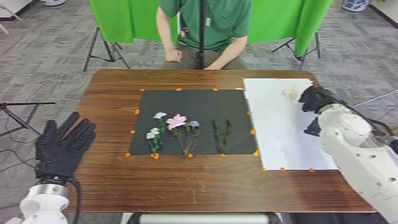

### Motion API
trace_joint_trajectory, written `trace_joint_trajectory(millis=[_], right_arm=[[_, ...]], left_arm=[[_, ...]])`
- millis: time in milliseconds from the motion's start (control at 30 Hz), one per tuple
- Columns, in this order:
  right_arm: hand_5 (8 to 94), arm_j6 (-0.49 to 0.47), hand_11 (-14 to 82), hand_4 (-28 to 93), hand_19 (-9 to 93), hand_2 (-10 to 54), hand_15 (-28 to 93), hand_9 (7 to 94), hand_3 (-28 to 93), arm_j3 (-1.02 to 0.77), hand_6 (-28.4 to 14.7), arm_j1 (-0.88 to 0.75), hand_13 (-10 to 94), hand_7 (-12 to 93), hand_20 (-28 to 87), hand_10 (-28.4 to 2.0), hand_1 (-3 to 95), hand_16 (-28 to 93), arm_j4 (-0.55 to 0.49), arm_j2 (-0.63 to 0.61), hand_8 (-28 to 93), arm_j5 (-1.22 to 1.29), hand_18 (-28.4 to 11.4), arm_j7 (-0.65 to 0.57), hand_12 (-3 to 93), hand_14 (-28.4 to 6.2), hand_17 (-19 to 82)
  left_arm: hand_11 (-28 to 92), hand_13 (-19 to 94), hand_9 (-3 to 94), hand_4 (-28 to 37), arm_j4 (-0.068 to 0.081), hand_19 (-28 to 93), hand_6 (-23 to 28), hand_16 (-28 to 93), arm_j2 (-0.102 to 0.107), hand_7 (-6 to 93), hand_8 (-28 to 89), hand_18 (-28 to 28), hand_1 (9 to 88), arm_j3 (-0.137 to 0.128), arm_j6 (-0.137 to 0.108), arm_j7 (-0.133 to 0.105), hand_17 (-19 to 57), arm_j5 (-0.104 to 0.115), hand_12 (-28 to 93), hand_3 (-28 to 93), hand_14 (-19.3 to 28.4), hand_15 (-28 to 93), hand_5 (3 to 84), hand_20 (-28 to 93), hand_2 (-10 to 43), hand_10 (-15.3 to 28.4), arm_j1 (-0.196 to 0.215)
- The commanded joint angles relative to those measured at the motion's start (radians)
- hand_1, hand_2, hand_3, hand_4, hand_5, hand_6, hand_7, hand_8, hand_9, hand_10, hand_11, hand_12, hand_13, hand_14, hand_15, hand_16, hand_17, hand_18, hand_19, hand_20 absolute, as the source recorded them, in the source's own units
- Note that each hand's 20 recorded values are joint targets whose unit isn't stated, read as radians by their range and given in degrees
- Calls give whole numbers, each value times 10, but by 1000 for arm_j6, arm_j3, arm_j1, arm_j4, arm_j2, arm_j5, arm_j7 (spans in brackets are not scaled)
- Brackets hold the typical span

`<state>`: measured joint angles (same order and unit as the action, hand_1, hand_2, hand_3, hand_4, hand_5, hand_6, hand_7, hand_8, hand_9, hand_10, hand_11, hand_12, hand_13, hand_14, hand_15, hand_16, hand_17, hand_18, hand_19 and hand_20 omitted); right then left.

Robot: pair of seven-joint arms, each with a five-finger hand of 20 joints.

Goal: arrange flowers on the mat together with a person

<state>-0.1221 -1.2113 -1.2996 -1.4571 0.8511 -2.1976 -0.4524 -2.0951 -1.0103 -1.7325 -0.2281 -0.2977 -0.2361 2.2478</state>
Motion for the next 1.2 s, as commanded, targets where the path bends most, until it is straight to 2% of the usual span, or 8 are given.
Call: trace_joint_trajectory(millis=[33, 333, 400, 467, 567, 833, 1100, 1200], right_arm=[[609, 155, 100, -281, 921, -90, 254, 741, 644, 6, 34, -90, 670, 329, 16, -64, 694, 465, -8, -21, -39, -24, -21, 0, 423, -5, 378], [650, 362, 126, -282, 931, -95, 273, 781, 672, -65, 19, -204, 717, 421, 43, -64, 709, 538, -173, -62, -3, -143, -5, 34, 464, -7, 426], [634, 331, 128, -280, 931, -95, 265, 764, 685, -60, 22, -193, 692, 429, 21, -67, 693, 532, -181, -68, -20, -209, -21, 18, 464, -11, 394], [588, 334, 163, -281, 779, -95, 286, 666, 696, -50, 42, -178, 597, 401, 158, -70, 645, 458, -177, -70, -94, -217, -81, 3, 386, -23, 355], [480, 213, 191, -282, 613, -95, 382, 483, 806, -54, 40, -143, 408, 352, 319, -108, 532, 240, -172, -63, -199, -199, -131, 2, 211, -91, 281], [354, -2, 53, -282, 509, -95, 220, 328, 802, 8, -2, 12, 270, 212, 222, -146, 473, 153, -42, -65, -142, -88, -141, -41, 161, -120, 225], [358, -102, 74, -283, 520, -95, 238, 332, 779, 104, -11, 137, 285, 209, 203, -157, 489, 153, 86, -65, -133, 18, -145, -98, 172, -122, 266], [380, -56, 100, -282, 546, -95, 272, 368, 763, 115, -17, 126, 342, 222, 209, -165, 510, 150, 99, -58, -137, 29, -148, -111, 178, -126, 321]], left_arm=[[212, 261, 370, -283, 8, 247, 82, -55, -10, 118, -89, 120, 247, 3, -3, 2, -42, 16, 122, 654, 151, 278, 408, 97, 140, 167, 6], [214, 261, 371, -283, 10, 250, 83, -57, 0, 119, -90, 121, 248, 8, 3, 8, -42, 21, 122, 654, 151, 279, 408, 97, 139, 167, 4], [214, 261, 370, -283, 10, 250, 83, -57, 0, 119, -90, 121, 248, 5, 2, 10, -42, 24, 122, 654, 151, 280, 408, 97, 139, 167, 4], [213, 260, 370, -283, 12, 250, 83, -56, 2, 119, -89, 121, 248, 8, 7, 12, -42, 26, 122, 655, 151, 281, 408, 98, 139, 167, -4], [214, 260, 370, -283, 14, 251, 83, -56, 4, 119, -90, 122, 247, 13, 8, 17, -43, 25, 123, 656, 151, 282, 408, 98, 139, 167, -11], [215, 259, 369, -283, 15, 252, 83, -55, 8, 120, -90, 122, 250, 15, 7, 18, -43, 26, 124, 655, 153, 285, 408, 98, 138, 167, -15], [219, 256, 368, -283, 13, 255, 83, -52, 5, 120, -90, 122, 250, 9, 1, 4, -44, 30, 124, 655, 156, 290, 408, 98, 138, 167, -12], [220, 255, 368, -283, 13, 255, 83, -50, 15, 121, -90, 123, 251, 11, -7, -8, -45, 40, 124, 655, 157, 294, 408, 99, 138, 167, -12]])
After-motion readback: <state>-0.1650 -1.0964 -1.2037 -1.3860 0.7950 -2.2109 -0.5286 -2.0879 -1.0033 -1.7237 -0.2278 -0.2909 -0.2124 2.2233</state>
